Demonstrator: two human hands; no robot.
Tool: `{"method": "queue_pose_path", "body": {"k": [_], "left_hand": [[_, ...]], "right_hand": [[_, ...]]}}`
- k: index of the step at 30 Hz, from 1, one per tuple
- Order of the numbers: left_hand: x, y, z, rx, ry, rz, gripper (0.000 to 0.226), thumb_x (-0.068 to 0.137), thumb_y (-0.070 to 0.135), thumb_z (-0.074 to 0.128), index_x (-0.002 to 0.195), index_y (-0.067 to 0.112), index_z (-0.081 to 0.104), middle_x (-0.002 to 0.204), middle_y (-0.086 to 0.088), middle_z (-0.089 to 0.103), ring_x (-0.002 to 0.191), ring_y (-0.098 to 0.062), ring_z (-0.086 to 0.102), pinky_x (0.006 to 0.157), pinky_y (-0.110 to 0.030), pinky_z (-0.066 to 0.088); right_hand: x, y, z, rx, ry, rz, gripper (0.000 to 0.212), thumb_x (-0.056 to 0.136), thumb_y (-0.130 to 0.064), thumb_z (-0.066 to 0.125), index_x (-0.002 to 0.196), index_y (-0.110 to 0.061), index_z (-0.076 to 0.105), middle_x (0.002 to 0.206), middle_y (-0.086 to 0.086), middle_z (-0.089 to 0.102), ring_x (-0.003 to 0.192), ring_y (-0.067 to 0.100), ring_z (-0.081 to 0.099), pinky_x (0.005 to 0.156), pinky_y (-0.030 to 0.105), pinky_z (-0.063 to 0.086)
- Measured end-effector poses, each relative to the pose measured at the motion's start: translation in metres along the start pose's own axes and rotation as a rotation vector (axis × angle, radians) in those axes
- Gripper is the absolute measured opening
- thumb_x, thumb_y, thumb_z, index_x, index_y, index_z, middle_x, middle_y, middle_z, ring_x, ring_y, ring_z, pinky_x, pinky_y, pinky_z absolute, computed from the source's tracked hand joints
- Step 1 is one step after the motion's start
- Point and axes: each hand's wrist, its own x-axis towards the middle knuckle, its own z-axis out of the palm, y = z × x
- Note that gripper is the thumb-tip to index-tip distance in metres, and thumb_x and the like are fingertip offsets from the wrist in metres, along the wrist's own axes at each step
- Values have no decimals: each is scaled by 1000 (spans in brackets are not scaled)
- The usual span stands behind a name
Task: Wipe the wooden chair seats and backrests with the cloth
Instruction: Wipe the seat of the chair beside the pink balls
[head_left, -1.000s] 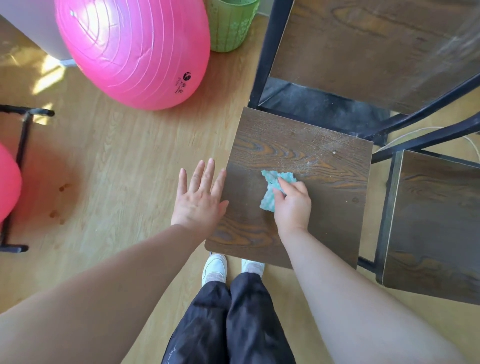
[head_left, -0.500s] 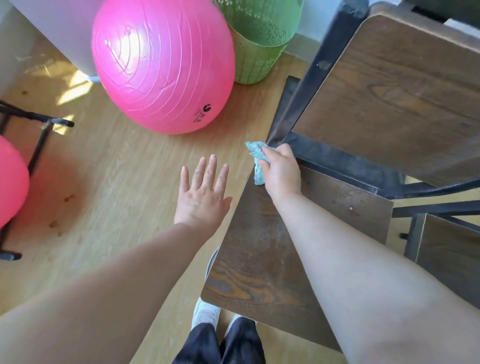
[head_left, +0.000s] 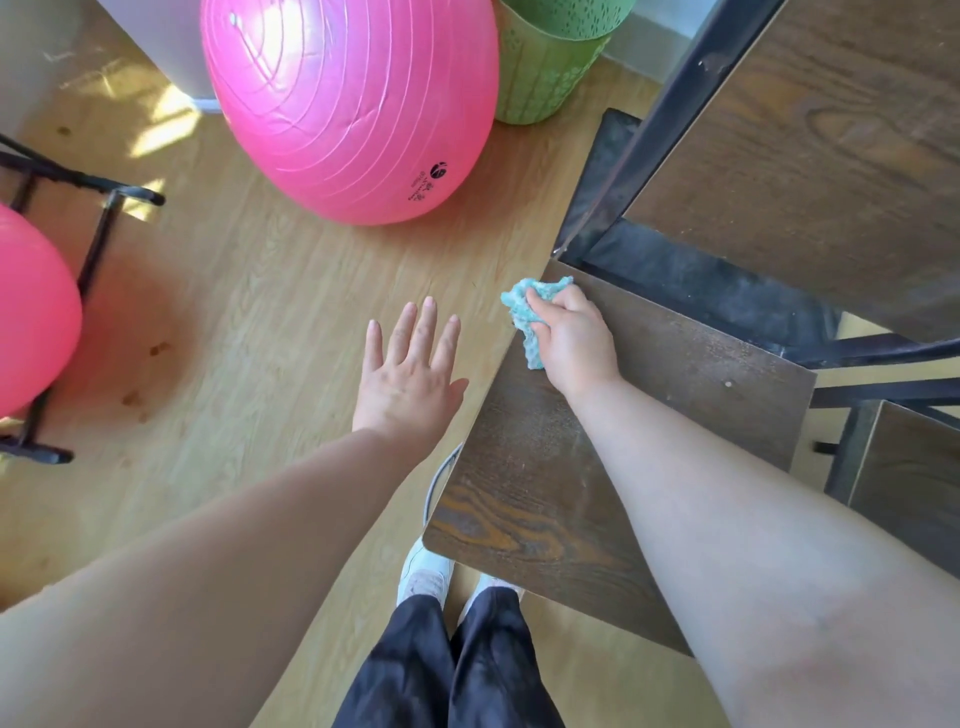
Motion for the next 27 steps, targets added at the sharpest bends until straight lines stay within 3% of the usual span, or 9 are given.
{"method": "queue_pose_path", "body": {"k": [6, 10, 14, 23, 27], "left_hand": [[-31, -8, 7, 12, -14, 23, 70, 101, 53, 18, 157, 21, -9, 166, -7, -12, 152, -26, -12, 121, -55, -2], [-54, -17, 12, 30, -15, 27, 70, 101, 53, 19, 157, 21, -7, 166, -8, -10, 152, -26, -9, 122, -54, 0], [-79, -26, 19, 40, -29, 40, 70, 102, 52, 22, 157, 21, -6, 166, -8, -10, 153, -27, -9, 122, -54, -1], [-119, -40, 31, 36, -65, 52, 70, 102, 52, 20, 157, 21, -10, 165, -8, -13, 152, -26, -11, 122, -53, -2], [-127, -42, 30, 36, -76, 64, 70, 102, 52, 22, 157, 21, -9, 165, -8, -13, 152, -26, -12, 122, -53, -2]], "right_hand": [[-58, -8, 31, -54, -106, -86, 41, 97, -14, 48, 137, -25, 55, 117, 10, 53, 105, 27, 49, 87, 36, 43], [-103, -16, 50, -61, -109, -121, 46, 94, -14, 59, 139, -24, 54, 105, 2, 51, 101, 24, 47, 85, 38, 47], [-137, -26, 64, -34, -123, -141, 46, 91, -12, 63, 135, -22, 58, 102, 5, 52, 97, 27, 49, 82, 40, 49], [-201, -45, 89, 10, -201, -149, 47, 93, -11, 60, 138, -23, 55, 99, 2, 51, 94, 21, 44, 79, 33, 44], [-224, -48, 97, 28, -231, -167, 44, 95, -11, 57, 137, -23, 55, 95, 2, 50, 91, 22, 44, 78, 38, 47]]}}
